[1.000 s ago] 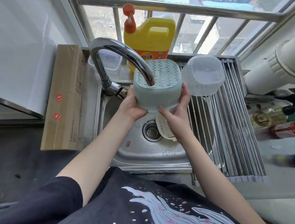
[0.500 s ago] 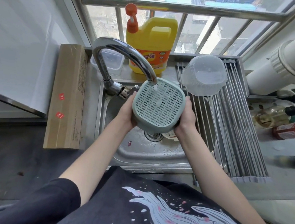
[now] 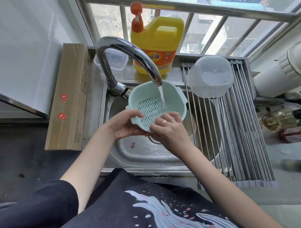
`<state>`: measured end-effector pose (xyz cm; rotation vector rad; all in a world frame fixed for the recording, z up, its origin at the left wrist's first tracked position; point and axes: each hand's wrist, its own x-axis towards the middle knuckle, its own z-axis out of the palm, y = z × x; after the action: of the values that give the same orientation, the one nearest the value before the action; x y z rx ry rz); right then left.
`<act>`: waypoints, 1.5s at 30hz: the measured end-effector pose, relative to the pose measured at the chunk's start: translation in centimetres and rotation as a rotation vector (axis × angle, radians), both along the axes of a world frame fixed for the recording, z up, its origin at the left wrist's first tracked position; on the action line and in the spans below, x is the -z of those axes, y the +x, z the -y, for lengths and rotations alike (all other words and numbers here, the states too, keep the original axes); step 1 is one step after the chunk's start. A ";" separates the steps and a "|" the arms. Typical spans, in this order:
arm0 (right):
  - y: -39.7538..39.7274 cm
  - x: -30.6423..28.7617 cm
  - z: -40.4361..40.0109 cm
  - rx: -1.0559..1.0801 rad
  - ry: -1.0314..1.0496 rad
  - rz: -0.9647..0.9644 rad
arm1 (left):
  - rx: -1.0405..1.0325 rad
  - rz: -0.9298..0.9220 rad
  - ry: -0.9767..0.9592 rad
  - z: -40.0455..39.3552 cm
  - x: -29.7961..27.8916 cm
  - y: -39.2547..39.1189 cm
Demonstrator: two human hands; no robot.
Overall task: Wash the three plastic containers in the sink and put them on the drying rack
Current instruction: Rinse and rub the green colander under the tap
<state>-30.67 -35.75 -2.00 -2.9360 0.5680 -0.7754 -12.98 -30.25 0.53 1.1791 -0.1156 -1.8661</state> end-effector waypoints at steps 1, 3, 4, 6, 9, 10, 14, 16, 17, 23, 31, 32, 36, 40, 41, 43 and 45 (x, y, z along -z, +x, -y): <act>-0.2 0.1 0.0 0.002 0.044 -0.011 | -0.029 -0.003 -0.006 -0.2 0.3 0.0; -0.8 -0.2 -0.1 0.054 0.181 -0.004 | -0.065 0.013 -0.024 -0.7 0.8 0.2; -1.3 -0.5 -0.2 0.110 0.245 0.025 | -0.068 0.030 -0.034 -0.9 1.0 0.4; -2.7 -0.7 -0.4 0.238 0.327 0.119 | -0.080 0.055 -0.051 -1.3 1.5 0.6; -4.1 -0.1 -0.5 0.298 0.259 0.059 | -0.098 0.054 -0.089 -1.5 1.9 0.5; -4.1 0.2 -0.8 0.306 0.203 -0.052 | -0.109 0.056 -0.094 -1.4 2.0 0.3; -1.2 0.4 -3.5 0.485 0.224 -0.577 | -0.188 0.116 -0.135 -0.2 2.0 -1.7; 0.9 0.6 -4.3 0.477 0.288 -0.702 | -0.220 0.183 -0.130 0.5 1.7 -3.1; 1.7 0.8 -4.4 0.432 0.342 -0.677 | -0.229 0.217 -0.107 0.7 1.6 -3.7; 1.1 1.4 -2.2 0.230 0.664 -0.258 | -0.270 0.239 -0.026 1.2 1.3 -4.0; -0.7 0.5 0.3 0.570 1.924 0.954 | -0.120 0.351 0.245 2.1 2.7 -2.5; -0.8 0.5 0.7 0.559 2.017 1.068 | -0.117 0.321 0.292 2.0 3.1 -2.3; -0.6 1.2 1.3 0.592 2.275 1.285 | -0.200 0.016 0.195 1.6 4.6 -1.9; 1.6 0.6 1.7 0.840 2.405 1.566 | -0.480 -0.238 0.022 3.0 4.2 -2.3; 2.0 0.7 1.8 0.934 2.422 1.613 | -0.513 -0.264 0.013 3.4 3.9 -2.4; 2.7 0.8 1.8 1.027 2.439 1.663 | -0.515 -0.274 -0.004 4.1 3.5 -2.6; 2.8 0.4 1.5 1.028 2.439 1.682 | -0.479 -0.220 0.007 4.5 3.3 -2.7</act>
<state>-27.87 -37.23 -2.42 0.4633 1.0758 -0.8196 -15.68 -34.79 -2.74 0.8996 0.2746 -1.5527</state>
